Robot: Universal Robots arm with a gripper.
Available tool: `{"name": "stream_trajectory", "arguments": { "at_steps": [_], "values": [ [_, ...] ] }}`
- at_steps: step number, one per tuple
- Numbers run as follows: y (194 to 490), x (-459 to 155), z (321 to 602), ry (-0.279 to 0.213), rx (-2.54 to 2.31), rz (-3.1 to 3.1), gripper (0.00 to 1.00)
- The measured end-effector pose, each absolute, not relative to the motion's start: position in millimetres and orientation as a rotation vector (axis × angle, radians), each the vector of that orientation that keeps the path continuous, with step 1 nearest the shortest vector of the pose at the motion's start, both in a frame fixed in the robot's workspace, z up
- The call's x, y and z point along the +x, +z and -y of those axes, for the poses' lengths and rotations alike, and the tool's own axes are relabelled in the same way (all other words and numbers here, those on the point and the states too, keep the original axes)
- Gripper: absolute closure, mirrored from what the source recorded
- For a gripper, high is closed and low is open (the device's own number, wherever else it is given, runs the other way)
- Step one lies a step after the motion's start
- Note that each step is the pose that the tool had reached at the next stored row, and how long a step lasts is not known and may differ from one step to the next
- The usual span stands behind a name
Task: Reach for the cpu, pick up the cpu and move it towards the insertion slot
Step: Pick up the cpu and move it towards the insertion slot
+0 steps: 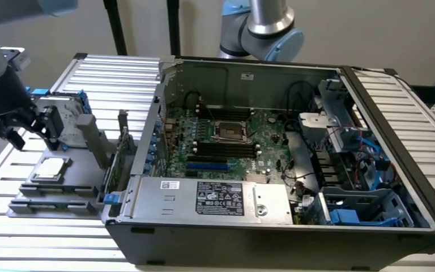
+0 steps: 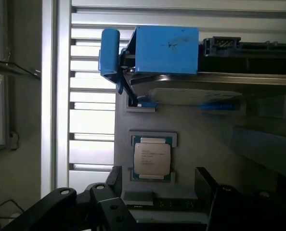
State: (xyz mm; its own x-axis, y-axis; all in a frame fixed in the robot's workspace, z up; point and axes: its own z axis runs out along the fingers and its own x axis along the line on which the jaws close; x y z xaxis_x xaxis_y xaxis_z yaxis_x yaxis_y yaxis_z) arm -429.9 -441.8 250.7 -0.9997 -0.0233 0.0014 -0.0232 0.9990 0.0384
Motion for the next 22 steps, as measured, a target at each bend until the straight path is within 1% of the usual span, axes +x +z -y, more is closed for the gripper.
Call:
{"name": "stream_trajectory", "arguments": {
  "at_steps": [22],
  "values": [
    [210.6, -432.7, 441.8, -0.060, 0.046, 3.139, 0.29]
  ]
}}
